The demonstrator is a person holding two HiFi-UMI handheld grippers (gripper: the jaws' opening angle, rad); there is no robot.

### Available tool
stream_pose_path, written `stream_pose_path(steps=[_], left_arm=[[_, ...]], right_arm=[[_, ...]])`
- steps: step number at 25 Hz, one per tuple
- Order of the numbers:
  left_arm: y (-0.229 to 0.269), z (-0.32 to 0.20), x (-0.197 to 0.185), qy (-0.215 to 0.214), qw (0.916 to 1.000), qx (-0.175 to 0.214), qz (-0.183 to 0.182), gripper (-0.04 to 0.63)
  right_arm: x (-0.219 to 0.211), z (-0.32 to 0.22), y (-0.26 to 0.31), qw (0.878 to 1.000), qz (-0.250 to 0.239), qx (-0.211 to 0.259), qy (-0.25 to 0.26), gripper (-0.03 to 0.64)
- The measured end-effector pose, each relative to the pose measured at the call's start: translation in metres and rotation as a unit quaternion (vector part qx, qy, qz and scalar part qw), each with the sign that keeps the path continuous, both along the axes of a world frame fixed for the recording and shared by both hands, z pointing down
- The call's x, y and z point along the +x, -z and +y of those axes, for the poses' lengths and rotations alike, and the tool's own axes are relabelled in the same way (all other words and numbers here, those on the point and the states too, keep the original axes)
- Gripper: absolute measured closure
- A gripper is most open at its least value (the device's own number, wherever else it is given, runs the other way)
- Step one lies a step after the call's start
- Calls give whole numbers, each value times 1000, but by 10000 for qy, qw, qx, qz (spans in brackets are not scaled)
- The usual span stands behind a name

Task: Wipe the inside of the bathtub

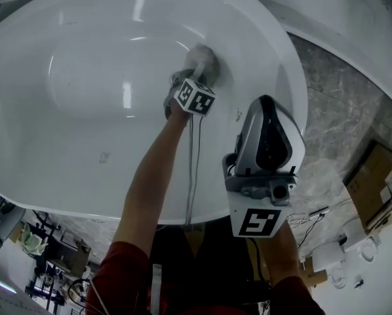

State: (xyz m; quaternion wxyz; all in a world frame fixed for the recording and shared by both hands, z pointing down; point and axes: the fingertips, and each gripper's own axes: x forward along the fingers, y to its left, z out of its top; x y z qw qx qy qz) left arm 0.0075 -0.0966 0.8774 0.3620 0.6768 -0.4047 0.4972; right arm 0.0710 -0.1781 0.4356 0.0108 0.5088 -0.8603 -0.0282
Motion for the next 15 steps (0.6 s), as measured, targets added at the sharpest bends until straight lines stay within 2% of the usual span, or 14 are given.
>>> stream_pose_path(steps=[8, 10, 15], left_arm=[[9, 0, -6, 33, 9999, 6, 146, 503], [23, -5, -9, 71, 9996, 174, 204, 503], [90, -28, -11, 74, 9947, 928, 448, 503]], right_arm=[[-16, 8, 5, 9999, 94, 18, 114, 604], [-18, 11, 9, 9999, 116, 33, 109, 604], [-22, 17, 32, 9997, 177, 152, 71, 604]])
